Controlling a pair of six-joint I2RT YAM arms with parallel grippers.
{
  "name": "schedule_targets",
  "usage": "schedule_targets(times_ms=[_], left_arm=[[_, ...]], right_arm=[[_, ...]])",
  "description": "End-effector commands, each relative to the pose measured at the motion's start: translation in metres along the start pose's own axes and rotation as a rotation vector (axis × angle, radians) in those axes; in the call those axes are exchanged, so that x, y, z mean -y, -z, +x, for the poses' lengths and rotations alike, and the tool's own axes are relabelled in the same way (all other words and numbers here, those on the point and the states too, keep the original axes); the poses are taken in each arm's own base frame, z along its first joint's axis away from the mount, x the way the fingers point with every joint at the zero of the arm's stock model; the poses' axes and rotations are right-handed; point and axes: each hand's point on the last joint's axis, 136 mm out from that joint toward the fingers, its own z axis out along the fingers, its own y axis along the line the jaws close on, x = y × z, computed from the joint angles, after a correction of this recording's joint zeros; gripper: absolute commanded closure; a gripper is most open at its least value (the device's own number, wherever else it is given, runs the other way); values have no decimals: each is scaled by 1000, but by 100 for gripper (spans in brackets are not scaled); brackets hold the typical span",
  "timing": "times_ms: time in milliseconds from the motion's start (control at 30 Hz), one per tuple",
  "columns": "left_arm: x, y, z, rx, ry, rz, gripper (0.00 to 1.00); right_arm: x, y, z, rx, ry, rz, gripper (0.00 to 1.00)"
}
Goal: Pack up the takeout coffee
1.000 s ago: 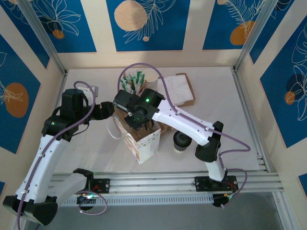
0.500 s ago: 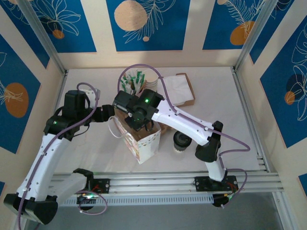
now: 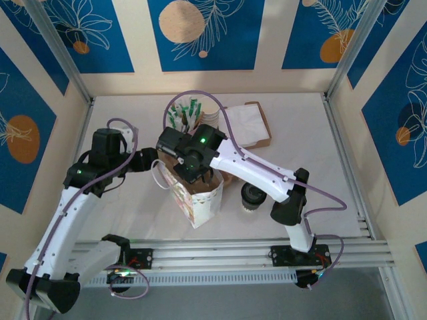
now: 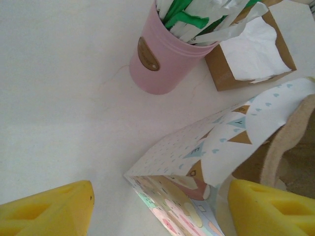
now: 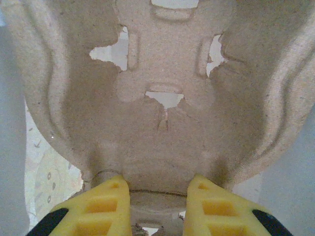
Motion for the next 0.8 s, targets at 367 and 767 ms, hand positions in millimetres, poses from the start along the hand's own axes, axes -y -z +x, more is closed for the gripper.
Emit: schedule_targets(times_ms=[367, 767], left_arm=[[-8, -6, -2, 20, 57, -31, 24], [-8, -10, -11, 38, 92, -33, 19]], right_arm=[[-5, 19, -4, 54, 45, -16, 80], [-2, 12, 1, 29, 48, -2, 80]])
